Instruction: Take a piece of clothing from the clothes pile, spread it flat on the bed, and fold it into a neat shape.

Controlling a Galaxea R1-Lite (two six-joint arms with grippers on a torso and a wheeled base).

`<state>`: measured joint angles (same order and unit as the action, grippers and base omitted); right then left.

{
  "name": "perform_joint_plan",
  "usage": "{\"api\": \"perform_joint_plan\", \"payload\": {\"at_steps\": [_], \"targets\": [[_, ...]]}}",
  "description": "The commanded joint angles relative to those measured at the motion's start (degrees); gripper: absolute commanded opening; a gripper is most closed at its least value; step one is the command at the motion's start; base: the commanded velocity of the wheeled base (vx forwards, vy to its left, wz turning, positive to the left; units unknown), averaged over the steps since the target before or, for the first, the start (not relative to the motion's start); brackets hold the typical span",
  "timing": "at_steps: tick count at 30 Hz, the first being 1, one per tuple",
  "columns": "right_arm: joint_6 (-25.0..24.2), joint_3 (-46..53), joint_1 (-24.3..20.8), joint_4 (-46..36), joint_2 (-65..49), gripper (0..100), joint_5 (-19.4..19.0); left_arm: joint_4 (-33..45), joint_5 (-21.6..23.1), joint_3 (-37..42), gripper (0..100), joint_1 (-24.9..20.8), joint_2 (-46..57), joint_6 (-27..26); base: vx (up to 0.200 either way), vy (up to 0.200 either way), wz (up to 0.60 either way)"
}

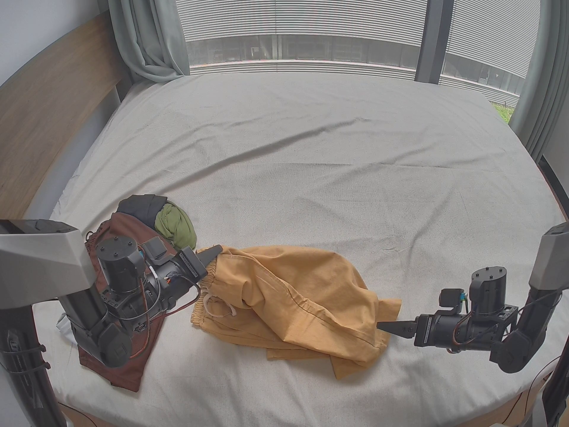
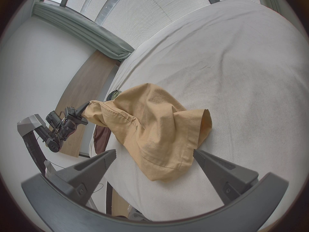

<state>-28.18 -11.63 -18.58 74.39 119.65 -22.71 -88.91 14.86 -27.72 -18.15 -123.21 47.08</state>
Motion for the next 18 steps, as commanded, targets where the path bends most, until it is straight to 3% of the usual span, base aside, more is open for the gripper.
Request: {"api": "perform_joint_plan", "payload": {"at_steps": [1,12,18], "targets": [[-1.0,1.8,-0.4,3.7,8.3,100,0.2,0.0,0.0,-0.1,0,0.1,-0.1,0.0,0.000,0.000,0.00],[-2.8,1.7,-2.9,6.5,12.7,100,0.2,0.0,0.0,-0.3,0,0.5,-0.1,0.0,0.000,0.000,0.00],[-5.0,1.4,-4.1,12.5,16.6,100,0.7,0.0,0.0,-0.6,0,0.6,-0.1,0.0,0.000,0.000,0.00]]}}
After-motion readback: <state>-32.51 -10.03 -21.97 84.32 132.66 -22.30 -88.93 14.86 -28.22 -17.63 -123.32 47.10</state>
